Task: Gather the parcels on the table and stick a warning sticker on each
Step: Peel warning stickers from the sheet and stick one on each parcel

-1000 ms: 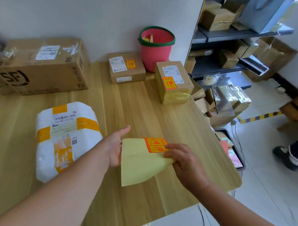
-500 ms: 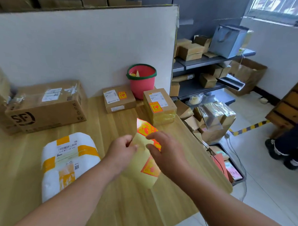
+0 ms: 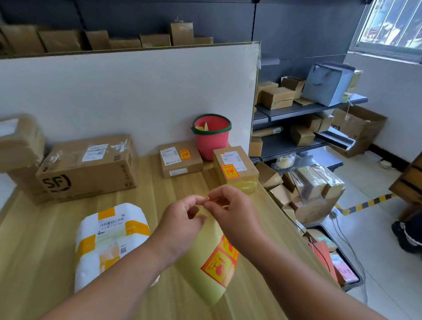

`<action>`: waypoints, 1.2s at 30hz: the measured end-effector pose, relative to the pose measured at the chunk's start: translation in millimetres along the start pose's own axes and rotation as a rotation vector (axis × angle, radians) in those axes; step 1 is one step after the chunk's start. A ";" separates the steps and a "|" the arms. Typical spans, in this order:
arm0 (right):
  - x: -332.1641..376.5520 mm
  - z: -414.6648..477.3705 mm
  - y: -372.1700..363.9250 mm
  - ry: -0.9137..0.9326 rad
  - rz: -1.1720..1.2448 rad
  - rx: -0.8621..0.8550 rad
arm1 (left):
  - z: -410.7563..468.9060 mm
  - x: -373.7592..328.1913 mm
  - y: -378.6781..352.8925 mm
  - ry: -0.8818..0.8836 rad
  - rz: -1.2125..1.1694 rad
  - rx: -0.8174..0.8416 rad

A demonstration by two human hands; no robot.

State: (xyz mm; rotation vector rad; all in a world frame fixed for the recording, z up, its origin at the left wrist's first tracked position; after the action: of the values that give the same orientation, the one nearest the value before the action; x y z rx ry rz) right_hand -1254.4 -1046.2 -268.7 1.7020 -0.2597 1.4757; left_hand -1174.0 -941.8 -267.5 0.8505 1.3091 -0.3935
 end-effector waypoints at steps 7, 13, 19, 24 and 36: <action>12.1 2.8 -9.1 0.010 0.024 0.038 | -7.4 -4.1 17.5 0.048 -0.088 -0.035; 38.3 -1.3 -47.8 0.132 -0.041 0.123 | -24.2 2.7 56.2 0.065 -0.077 -0.190; 75.5 -9.8 -108.7 0.202 -0.028 0.243 | -49.8 20.3 117.8 0.095 -0.096 -0.340; 114.4 -17.1 -163.1 0.213 -0.028 0.338 | -69.8 33.1 179.8 0.119 -0.107 -0.387; 165.6 -23.0 -288.7 0.042 0.116 0.386 | -96.4 83.6 307.7 0.219 -0.158 -0.363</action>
State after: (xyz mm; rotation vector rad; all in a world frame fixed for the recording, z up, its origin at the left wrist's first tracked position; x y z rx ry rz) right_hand -1039.0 -791.8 -253.4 1.9823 -0.0508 1.7297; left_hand -1005.9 -654.8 -250.0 0.4959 1.5980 -0.1787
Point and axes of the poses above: each hand's wrist, its own z-axis towards the middle knuckle, its own y-axis out of the back of the hand, x = y × z, the point moved 3 cm from there along z, towards the middle knuckle, and after that the axes turned 3 degrees about -y, right-handed, at the moved point
